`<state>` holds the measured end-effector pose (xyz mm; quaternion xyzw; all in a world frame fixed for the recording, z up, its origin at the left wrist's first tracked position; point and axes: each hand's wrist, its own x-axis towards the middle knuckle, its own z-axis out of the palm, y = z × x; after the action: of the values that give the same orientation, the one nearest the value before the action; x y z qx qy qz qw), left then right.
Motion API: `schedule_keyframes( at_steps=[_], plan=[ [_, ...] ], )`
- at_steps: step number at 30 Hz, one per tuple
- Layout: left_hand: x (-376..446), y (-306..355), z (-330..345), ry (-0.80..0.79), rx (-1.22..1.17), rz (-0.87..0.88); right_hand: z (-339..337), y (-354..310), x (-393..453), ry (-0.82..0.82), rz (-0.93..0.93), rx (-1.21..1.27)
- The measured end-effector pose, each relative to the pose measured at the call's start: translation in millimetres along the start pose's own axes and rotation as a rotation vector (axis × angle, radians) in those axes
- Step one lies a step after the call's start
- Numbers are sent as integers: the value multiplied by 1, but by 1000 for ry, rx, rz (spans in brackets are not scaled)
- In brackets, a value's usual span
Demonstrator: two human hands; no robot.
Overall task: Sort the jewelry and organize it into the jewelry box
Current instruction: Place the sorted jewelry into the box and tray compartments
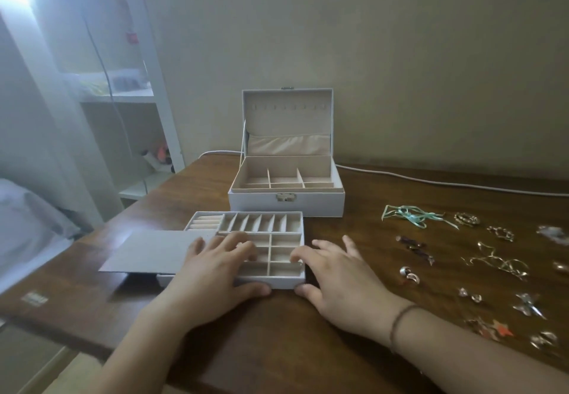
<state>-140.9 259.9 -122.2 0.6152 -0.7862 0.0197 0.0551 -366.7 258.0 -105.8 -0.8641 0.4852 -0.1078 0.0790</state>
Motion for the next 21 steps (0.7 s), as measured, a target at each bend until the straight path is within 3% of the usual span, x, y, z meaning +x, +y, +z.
schedule_keyframes(
  at_steps=[4, 11, 12, 14, 16, 18, 21],
  plan=[
    [-8, -35, -7, -56, -71, -49, -4, 6, 7, -32, -53, -45],
    [2, -54, -42, -254, -165, -85, -46, 71, 41, 141, 97, -98],
    [15, -46, -47, -215, -184, -84, -48, 80, 52, 150, 117, -98],
    [54, -38, -48, 15, -218, -116, -48, 94, 74, 144, 136, -89],
    [95, -36, -42, 155, -173, -236, -45, 104, 96, 118, 128, -101],
    [126, -42, -34, 115, -127, -342, -44, 113, 113, 41, 112, -145],
    [146, -44, -30, 122, -288, -369, -50, 126, 124, -74, 84, -208]
  ],
)
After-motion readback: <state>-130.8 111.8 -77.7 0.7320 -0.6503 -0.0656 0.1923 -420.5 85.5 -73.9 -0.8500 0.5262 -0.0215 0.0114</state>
